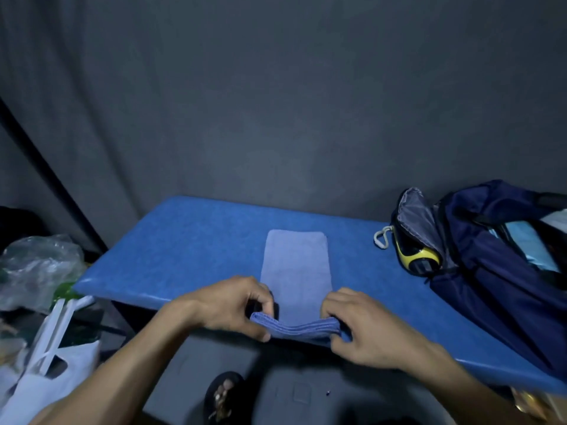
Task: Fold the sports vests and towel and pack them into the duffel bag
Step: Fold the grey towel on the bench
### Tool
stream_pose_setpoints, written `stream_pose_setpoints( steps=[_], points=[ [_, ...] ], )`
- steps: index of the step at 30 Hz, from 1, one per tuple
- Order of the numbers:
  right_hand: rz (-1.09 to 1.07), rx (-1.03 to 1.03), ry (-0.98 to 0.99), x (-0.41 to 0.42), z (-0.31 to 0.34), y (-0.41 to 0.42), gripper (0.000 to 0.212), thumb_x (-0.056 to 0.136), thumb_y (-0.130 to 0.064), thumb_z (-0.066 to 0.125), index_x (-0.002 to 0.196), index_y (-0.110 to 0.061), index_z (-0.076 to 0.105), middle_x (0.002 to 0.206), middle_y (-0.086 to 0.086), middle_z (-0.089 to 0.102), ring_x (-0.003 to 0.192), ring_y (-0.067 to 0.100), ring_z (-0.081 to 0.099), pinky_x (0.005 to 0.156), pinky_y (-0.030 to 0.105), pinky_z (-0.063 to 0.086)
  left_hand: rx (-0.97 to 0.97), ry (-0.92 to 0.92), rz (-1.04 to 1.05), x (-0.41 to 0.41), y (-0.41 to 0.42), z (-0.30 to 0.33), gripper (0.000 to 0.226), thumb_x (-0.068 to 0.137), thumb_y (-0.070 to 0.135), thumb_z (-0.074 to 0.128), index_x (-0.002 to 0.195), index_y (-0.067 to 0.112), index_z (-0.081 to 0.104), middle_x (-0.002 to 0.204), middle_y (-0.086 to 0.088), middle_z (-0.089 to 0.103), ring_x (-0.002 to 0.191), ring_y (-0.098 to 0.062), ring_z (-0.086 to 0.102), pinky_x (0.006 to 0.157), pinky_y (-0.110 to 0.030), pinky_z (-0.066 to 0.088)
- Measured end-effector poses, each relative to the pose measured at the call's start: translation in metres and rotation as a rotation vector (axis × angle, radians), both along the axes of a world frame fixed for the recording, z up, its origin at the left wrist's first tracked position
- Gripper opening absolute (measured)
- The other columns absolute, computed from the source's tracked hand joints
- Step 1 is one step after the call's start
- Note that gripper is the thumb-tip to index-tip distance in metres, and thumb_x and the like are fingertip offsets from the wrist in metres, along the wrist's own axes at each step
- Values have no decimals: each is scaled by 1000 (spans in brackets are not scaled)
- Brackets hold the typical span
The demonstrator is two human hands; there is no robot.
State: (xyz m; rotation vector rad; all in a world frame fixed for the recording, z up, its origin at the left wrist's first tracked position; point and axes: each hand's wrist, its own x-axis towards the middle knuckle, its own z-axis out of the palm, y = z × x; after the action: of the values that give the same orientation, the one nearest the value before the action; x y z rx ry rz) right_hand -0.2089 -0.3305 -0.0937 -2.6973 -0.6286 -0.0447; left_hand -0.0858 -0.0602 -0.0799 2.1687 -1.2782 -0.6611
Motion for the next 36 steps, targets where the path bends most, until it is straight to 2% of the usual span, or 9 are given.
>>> stream_pose_setpoints(
  steps=[4, 7, 10, 14, 20, 23, 26, 30, 36],
  points=[
    [-17, -31, -118, -10, -13, 6, 11, 81, -32, 55, 82, -27, 45, 88, -13, 46, 84, 15, 48, 70, 35, 43, -47, -94, 3, -10, 6, -8, 15, 90, 40, 76, 84, 26, 74, 95, 13, 70, 101, -8, 62, 95, -29, 46],
    [-119, 89, -105, -8, -17, 6, 23, 92, -40, 50, 76, -24, 45, 76, -12, 44, 76, 13, 45, 67, 33, 39, -144, 19, 234, -6, 6, -17, 20, 95, 44, 67, 84, 28, 70, 80, 15, 67, 79, 0, 58, 79, -35, 50],
    [-364, 306, -19, 10, -17, 11, 37, 93, -44, 48, 69, -18, 38, 62, 1, 43, 64, 19, 44, 63, 39, 37, -177, -74, 443, 3, -4, -25, 32, 89, 57, 62, 87, 26, 71, 77, 0, 69, 70, -4, 54, 75, -41, 52],
    [-628, 248, 27, 34, -25, 14, 20, 88, -36, 55, 78, -20, 48, 70, -4, 52, 75, 25, 56, 67, 41, 46, -146, -243, 546, 5, -16, -34, 13, 93, 37, 70, 93, 28, 61, 77, 7, 64, 69, -7, 55, 72, -35, 51],
    [-183, -17, -366, 33, -30, 7, 18, 81, -13, 60, 97, -22, 62, 103, -8, 57, 94, 22, 55, 76, 34, 40, -226, -482, 233, 3, -5, -31, 18, 93, 48, 64, 102, 33, 67, 109, 18, 57, 100, -9, 52, 89, -35, 48],
    [-62, -80, -319, 27, -27, 0, 16, 89, -35, 60, 103, -26, 62, 106, -13, 59, 105, 15, 55, 88, 32, 40, -93, -464, 137, -1, 8, -35, 56, 83, 73, 64, 124, 36, 54, 127, 24, 48, 112, -7, 48, 96, -29, 43],
    [-78, -75, -266, 26, -27, -3, 34, 79, -44, 64, 108, -27, 61, 111, -15, 57, 110, 10, 52, 95, 33, 39, -75, -574, 98, 2, 9, -43, 54, 86, 59, 67, 130, 36, 45, 132, 21, 44, 114, -10, 47, 97, -35, 44],
    [-151, 91, -188, 43, -27, -4, 17, 78, -32, 58, 93, -26, 61, 91, -17, 57, 94, 8, 52, 86, 31, 42, -296, -360, 207, 12, -2, -40, 24, 97, 45, 63, 115, 30, 58, 118, 20, 52, 110, -12, 51, 99, -33, 43],
    [-459, 506, 86, 76, -19, -10, 44, 94, -40, 63, 68, -11, 43, 59, -7, 37, 58, 9, 36, 56, 26, 30, -377, 127, 609, 39, -33, -46, 47, 89, 63, 53, 110, 24, 67, 107, 14, 74, 103, -8, 69, 96, -42, 54]
  ],
)
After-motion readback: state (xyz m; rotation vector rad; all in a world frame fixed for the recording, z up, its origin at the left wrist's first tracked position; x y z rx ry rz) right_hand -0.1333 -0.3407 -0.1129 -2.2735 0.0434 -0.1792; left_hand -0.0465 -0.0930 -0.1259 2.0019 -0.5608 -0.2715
